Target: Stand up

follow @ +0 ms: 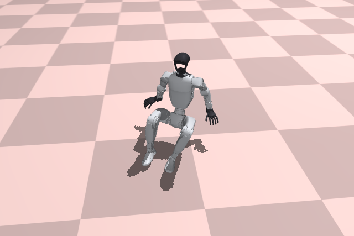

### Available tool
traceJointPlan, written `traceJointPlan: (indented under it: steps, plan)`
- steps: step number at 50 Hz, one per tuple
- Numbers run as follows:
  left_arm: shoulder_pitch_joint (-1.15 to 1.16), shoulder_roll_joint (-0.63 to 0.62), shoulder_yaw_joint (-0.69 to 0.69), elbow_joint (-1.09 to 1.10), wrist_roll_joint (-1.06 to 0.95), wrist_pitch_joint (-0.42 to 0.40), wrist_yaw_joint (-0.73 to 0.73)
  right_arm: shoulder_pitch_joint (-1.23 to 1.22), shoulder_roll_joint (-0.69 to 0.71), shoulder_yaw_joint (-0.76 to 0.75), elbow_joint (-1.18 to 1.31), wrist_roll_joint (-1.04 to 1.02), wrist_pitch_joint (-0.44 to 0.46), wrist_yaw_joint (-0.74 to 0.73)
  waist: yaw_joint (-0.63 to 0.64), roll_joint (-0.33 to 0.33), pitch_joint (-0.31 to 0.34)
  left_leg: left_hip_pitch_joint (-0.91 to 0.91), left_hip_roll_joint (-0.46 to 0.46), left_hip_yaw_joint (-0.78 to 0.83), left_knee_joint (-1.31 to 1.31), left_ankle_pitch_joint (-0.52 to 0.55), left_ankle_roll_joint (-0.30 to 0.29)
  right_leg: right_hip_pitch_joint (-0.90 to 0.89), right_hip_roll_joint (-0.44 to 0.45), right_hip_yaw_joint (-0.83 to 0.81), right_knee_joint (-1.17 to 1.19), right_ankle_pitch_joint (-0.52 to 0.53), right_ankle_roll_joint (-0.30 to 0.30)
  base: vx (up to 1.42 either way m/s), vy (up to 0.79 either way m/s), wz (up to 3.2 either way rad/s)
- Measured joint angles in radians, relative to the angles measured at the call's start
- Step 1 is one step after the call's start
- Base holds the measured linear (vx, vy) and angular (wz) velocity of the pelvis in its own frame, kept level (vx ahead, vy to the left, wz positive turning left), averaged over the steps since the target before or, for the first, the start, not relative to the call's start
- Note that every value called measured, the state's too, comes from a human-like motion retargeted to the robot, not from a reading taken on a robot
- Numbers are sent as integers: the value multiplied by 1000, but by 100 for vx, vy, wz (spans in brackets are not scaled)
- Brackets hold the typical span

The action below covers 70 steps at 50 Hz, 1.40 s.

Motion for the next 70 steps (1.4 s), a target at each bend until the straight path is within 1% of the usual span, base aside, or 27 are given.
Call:
traceJointPlan:
  steps: [5, 7, 10, 12, 13, 18, 21, 23, 25, 27, 28, 30, 32, 33, 35, 36, 39, 42, 45, 47, 53, 55, 60, 63, 66, 67, 70]
  plan:
    - [-42, 17, -32, 66, 23, -2, 79, 52, -10, -86, -70, -18, -3, 176, 40, 37, 0, 0, 41, 38, 77, -181, 24, 0, 17, 4, 36, -85, 2, 10, 1, 23]
    - [-70, 34, -57, 92, 34, -10, 105, 75, 0, -135, -128, 4, -28, 187, 71, 66, 0, 0, 41, 42, 88, -239, 24, 0, -3, 13, 56, -123, 2, 5, 7, 29]
    - [-128, 69, -97, 138, 55, -25, 144, 75, 20, -213, -250, 66, -94, 127, 97, 112, 0, 0, 63, 67, 128, -383, 24, 0, -17, 21, 90, -197, 2, 3, 3, 85]
    - [-184, 87, -118, 179, 74, -36, 180, 33, 6, -248, -328, 94, -116, 134, 109, 136, 0, 0, 85, 112, 157, -526, 12, 0, -61, 40, 126, -262, 3, -2, 4, 115]
    - [-211, 93, -126, 197, 80, -43, 184, 14, -5, -262, -352, 103, -114, 148, 108, 147, 0, 0, 102, 126, 164, -551, 8, 0, -79, 46, 137, -284, 3, -6, 2, 140]
    - [-347, 124, -157, 288, 107, -66, 186, -147, -120, -322, -447, 153, -91, 228, 64, 161, 0, 0, 110, 220, 141, -559, -75, 0, -198, 109, 228, -453, 4, -3, -7, 157]
    - [-427, 138, -154, 325, 131, -81, 186, -274, -206, -328, -482, 188, -78, 303, 100, 160, 0, 0, 107, 216, 175, -559, -102, 3, -178, 146, 264, -546, 4, 28, 0, 17]
    - [-459, 148, -141, 342, 156, -92, 186, -345, -267, -310, -497, 211, -59, 352, 170, 149, 0, 0, 86, 172, 211, -502, -72, 17, -119, 182, 282, -591, 4, 32, 5, -116]
    - [-460, 167, -129, 347, 183, -103, 186, -398, -320, -276, -499, 233, -45, 395, 254, 118, 0, 0, 1, 116, 208, -327, -47, 33, -51, 240, 292, -589, 2, 19, 10, -139]
    - [-454, 196, -104, 340, 209, -109, 186, -451, -356, -237, -490, 244, -46, 444, 281, 70, 0, 0, -96, 126, 228, -277, -58, 67, -41, 308, 300, -597, 1, 12, 5, -14]
    - [-450, 213, -86, 337, 217, -111, 186, -487, -368, -211, -482, 246, -47, 473, 274, 37, 0, 0, -142, 133, 245, -271, -66, 95, -57, 350, 305, -616, 0, 15, -3, 49]
    - [-443, 237, -49, 341, 225, -109, 186, -549, -374, -158, -465, 254, -47, 511, 267, -20, 0, 0, -184, 72, 273, -343, -59, 145, -77, 377, 305, -663, -32, 23, -18, 40]
    - [-445, 267, 5, 342, 228, -105, 186, -638, -352, -107, -439, 265, -50, 549, 259, -91, 0, 0, -171, -52, 265, -376, -71, 176, -94, 384, 307, -727, -67, 26, -42, 30]
    - [-438, 284, 31, 347, 229, -104, 186, -676, -337, -77, -426, 270, -52, 569, 249, -132, 0, 0, -176, -69, 267, -415, -93, 195, -97, 400, 311, -758, -72, 32, -38, 32]
    - [-440, 314, 83, 359, 233, -101, 186, -742, -310, -30, -410, 282, -58, 596, 241, -197, 0, 0, -158, -129, 256, -441, -180, 208, -98, 400, 328, -823, -85, 36, -34, 19]
    - [-437, 330, 103, 369, 237, -101, 186, -765, -300, -10, -403, 281, -59, 595, 241, -223, 0, 0, -156, -127, 257, -467, -204, 201, -98, 402, 339, -840, -95, 26, -31, 1]
    - [-436, 376, 144, 392, 240, -106, 186, -820, -296, 28, -392, 257, -64, 579, 247, -278, 0, 0, -96, -150, 266, -540, -298, 137, -64, 364, 366, -852, -132, 22, -30, -3]
    - [-420, 405, 156, 434, 239, -104, 186, -865, -315, 78, -380, 230, -48, 573, 231, -334, 0, 0, -89, -149, 267, -559, -402, 77, -42, 346, 404, -853, -174, 10, -29, 23]
    - [-406, 404, 160, 510, 243, -104, 186, -925, -313, 130, -382, 241, -36, 603, 182, -398, 0, 0, -92, -111, 260, -559, -458, 14, -32, 360, 436, -853, -209, 15, -20, 21]
    - [-406, 394, 166, 610, 260, -100, 179, -967, -301, 179, -400, 274, -48, 622, 153, -399, 0, 0, -95, -118, 255, -559, -475, 0, -28, 343, 429, -854, -220, -14, 3, -12]
    - [-396, 357, 202, 679, 238, -66, -27, -1051, -246, 294, -488, 341, -56, 667, 102, -367, 0, 0, -85, -166, 239, -559, -472, 0, 8, 253, 363, -854, -284, 6, 6, -48]
    - [-412, 344, 207, 670, 210, -22, -154, -1069, -222, 316, -529, 358, -63, 671, 89, -355, 0, 0, -71, -183, 224, -558, -468, 0, 22, 214, 326, -854, -315, 6, 12, -51]
    - [-520, 317, 260, 616, 187, 136, -580, -1093, -145, 309, -588, 390, -101, 684, 50, -355, 0, 0, -40, -194, 93, -490, -491, 0, 30, 148, 191, -854, -394, 12, 5, -26]
    - [-635, 320, 297, 602, 160, 228, -805, -1110, -103, 306, -608, 411, -121, 705, 7, -378, 0, 0, -22, -171, -24, -440, -497, 0, 22, 141, 78, -854, -401, 15, 3, 3]
    - [-781, 326, 332, 555, 99, 311, -876, -1120, -73, 288, -619, 420, -134, 719, -55, -389, 0, 0, -33, -133, -145, -398, -498, 0, -13, 148, -25, -853, -385, 17, 5, 48]
    - [-834, 333, 334, 530, 78, 315, -897, -1118, -68, 282, -622, 422, -139, 724, -73, -384, 0, 0, -37, -123, -189, -380, -498, 0, -23, 147, -61, -850, -382, 10, 11, 45]
    - [-982, 373, 316, 431, 21, 269, -983, -1100, -57, 255, -620, 427, -152, 733, -90, -349, 0, 0, -31, -111, -334, -319, -498, 0, -22, 124, -208, -794, -387, 10, 8, -4]
